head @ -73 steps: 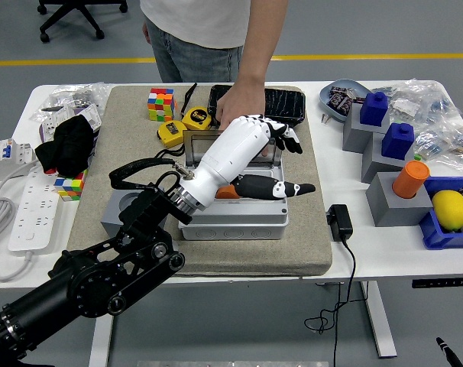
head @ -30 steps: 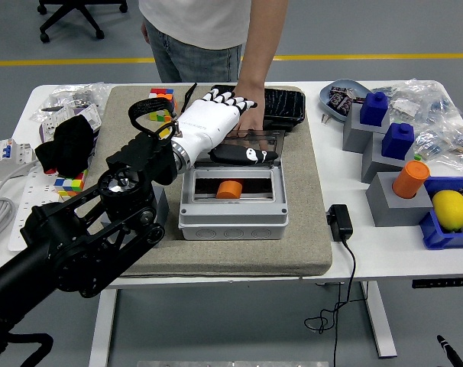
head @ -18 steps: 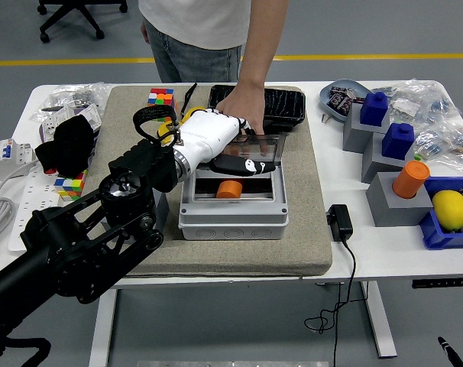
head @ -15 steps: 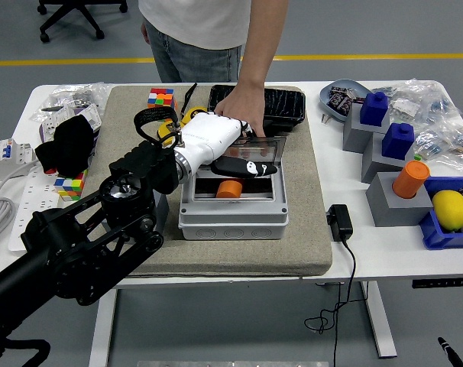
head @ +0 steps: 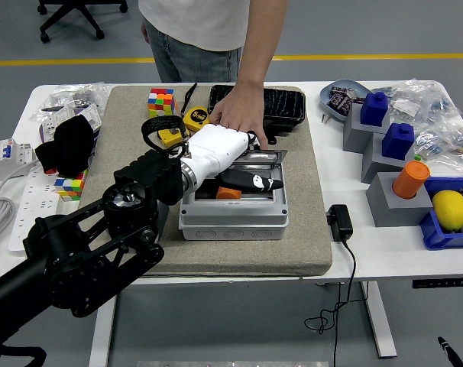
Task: Fetch the battery,place it into the box,close the lid of the box
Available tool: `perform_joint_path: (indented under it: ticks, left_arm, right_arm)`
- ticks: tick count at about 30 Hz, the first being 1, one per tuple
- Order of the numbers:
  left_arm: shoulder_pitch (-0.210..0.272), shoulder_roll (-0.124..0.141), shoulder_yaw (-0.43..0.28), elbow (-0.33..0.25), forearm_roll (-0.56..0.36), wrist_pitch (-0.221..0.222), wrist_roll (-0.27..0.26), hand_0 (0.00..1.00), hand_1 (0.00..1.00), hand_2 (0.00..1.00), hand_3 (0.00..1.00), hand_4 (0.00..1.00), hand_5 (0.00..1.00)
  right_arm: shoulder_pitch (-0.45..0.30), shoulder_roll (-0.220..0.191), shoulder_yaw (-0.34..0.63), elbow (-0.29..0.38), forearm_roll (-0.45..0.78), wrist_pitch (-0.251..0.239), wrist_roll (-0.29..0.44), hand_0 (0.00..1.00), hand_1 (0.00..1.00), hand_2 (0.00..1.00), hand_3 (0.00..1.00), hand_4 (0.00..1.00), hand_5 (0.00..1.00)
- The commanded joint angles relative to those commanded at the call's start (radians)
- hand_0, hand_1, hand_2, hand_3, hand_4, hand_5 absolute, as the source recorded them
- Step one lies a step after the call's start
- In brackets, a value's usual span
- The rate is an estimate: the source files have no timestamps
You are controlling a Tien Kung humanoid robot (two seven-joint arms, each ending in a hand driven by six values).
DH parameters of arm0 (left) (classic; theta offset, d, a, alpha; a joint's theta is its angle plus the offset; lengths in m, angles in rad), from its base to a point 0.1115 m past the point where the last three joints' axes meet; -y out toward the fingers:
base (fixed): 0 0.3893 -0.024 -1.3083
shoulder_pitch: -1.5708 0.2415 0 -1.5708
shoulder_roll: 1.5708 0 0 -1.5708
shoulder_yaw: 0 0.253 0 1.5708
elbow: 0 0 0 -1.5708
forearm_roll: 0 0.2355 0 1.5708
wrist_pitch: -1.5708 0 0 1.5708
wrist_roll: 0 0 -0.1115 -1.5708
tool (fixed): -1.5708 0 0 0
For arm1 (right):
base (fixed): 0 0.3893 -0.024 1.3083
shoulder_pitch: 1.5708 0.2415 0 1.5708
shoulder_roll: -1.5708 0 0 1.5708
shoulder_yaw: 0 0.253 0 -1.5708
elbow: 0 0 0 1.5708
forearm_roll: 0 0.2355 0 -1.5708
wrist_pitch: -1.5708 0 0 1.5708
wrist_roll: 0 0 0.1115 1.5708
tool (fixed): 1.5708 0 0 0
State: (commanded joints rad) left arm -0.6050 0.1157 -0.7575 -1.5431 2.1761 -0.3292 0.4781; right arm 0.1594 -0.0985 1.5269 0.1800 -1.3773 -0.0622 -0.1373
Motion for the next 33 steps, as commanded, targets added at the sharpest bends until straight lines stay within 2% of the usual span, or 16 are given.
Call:
perform_joint_path:
  ticks: [7,11,16,20,23,25,26,29,33]
  left_arm:
    - [0.016,0.007,0.035,-0.041,-0.026,-0.044,0.04,0.725,0.719,0.73,0.734,0.998,0.998]
    - [0.022,0.01,0.053,-0.052,-0.037,-0.053,0.045,0.725,0.719,0.73,0.734,0.998,0.998]
    - [0.025,0.009,0.058,-0.054,-0.036,-0.05,0.042,0.717,0.718,0.73,0.736,0.998,0.998]
    - [0.031,0.007,0.041,-0.055,-0.012,-0.019,0.016,0.719,0.715,0.729,0.732,0.998,0.998]
    - [0.048,-0.001,-0.005,-0.057,0.012,0.03,-0.032,0.719,0.715,0.729,0.732,0.998,0.998]
    - [0.068,-0.009,-0.046,-0.058,-0.002,0.075,-0.083,0.719,0.715,0.729,0.732,0.998,0.998]
    - [0.084,-0.015,-0.076,-0.056,-0.043,0.107,-0.131,0.716,0.713,0.717,0.719,0.998,0.998]
    - [0.123,-0.025,-0.142,-0.056,-0.152,0.175,-0.226,0.716,0.713,0.717,0.719,0.998,0.998]
    - [0.174,-0.031,-0.233,-0.073,-0.321,0.241,-0.371,0.729,0.729,0.721,0.713,0.998,0.998]
  right_arm:
    - [0.002,0.001,0.0,0.0,0.002,0.0,0.001,0.715,0.661,0.688,0.736,0.998,0.998]
    - [0.002,0.002,0.001,0.0,0.002,0.0,0.001,0.715,0.661,0.688,0.736,0.998,0.998]
    - [0.001,0.002,0.002,0.0,0.002,-0.001,0.001,0.715,0.661,0.688,0.736,0.998,0.998]
    - [0.001,0.003,0.005,0.0,0.0,-0.001,0.001,0.715,0.661,0.688,0.736,0.998,0.998]
    - [0.001,0.004,0.007,0.0,-0.001,-0.001,0.002,0.715,0.661,0.688,0.736,0.998,0.998]
    - [0.0,0.005,0.007,0.0,0.0,-0.001,0.002,0.715,0.661,0.688,0.736,0.998,0.998]
    - [0.0,0.005,0.007,0.0,0.0,-0.001,0.002,0.715,0.661,0.688,0.736,0.998,0.998]
    - [-0.002,0.008,0.006,0.0,0.002,-0.001,0.001,0.715,0.661,0.688,0.736,0.998,0.998]
    - [-0.003,0.01,0.006,0.0,-0.002,-0.001,-0.001,0.715,0.661,0.688,0.736,0.998,0.998]
